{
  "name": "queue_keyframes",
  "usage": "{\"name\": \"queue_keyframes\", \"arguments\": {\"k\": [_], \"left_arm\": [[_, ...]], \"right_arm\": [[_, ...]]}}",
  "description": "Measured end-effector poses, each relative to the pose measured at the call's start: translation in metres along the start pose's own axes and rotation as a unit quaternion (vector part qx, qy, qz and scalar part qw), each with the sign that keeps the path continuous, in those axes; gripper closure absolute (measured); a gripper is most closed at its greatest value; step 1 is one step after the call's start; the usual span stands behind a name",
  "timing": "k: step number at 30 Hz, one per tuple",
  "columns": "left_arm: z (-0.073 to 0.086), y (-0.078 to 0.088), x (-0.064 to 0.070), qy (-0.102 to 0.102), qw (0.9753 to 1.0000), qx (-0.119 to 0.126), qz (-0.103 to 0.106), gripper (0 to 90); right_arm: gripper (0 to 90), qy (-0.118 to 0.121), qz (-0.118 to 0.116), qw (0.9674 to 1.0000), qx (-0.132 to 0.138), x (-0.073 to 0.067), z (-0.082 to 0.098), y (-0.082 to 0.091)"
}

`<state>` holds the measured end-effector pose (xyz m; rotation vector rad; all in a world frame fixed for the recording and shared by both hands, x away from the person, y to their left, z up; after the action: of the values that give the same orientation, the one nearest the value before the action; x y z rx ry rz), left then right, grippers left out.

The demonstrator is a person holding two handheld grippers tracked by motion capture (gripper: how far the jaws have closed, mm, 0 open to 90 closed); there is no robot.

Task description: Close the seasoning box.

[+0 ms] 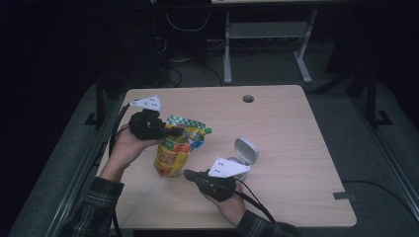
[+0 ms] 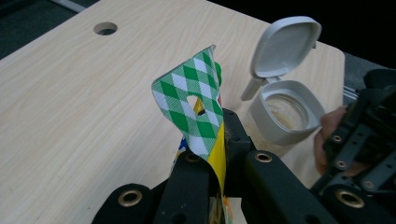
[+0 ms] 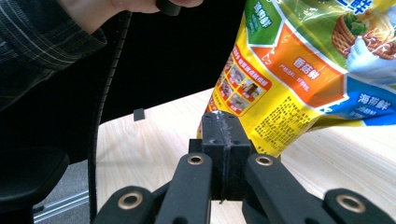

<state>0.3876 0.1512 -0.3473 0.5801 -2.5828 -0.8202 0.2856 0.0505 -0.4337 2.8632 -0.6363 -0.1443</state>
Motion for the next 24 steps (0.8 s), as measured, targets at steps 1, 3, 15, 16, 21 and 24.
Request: {"name": "queue_keyframes", "arguments": {"k": [1, 3, 15, 16, 21, 24], "left_arm": [[0.0, -0.002, -0.002, 0.001, 1.0, 0.002, -0.002, 89.4], [-0.002, -0.006, -0.005, 0.001, 1.0, 0.003, -0.003, 89.4], [0.007, -0.016, -0.012, -0.001, 0.9998, 0.01, -0.017, 89.0], [0.011, -0.016, -0.012, -0.001, 0.9998, 0.009, -0.019, 88.9], [0.019, -0.006, -0.013, 0.002, 0.9995, 0.026, -0.016, 88.7], [0.025, -0.001, -0.01, 0.004, 0.9994, 0.031, -0.017, 88.4]], "right_arm": [[90.0, -0.001, 0.0, 1.0, -0.001, 0.001, 0.0, 0.001], [90.0, -0.004, -0.001, 1.0, -0.003, 0.002, 0.001, 0.004], [90.0, -0.006, -0.009, 0.9999, -0.006, -0.001, 0.003, 0.009], [90.0, -0.006, -0.01, 0.9999, -0.007, -0.002, 0.004, 0.009], [90.0, -0.005, -0.014, 0.9998, -0.012, -0.004, 0.006, 0.008], [89.9, -0.006, -0.017, 0.9997, -0.014, -0.006, 0.008, 0.007]]}}
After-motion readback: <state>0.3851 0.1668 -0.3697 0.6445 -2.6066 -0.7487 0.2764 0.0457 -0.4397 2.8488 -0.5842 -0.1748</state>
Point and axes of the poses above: each handheld gripper's, and its own axes: y roughly backward along the jaws, z roughly out of its underside, x roughly to its right, the point moved 8 cm from there along -y, roughly forward along the jaws, and after that the axes turned 7 degrees about y, right-handed, at the moved point
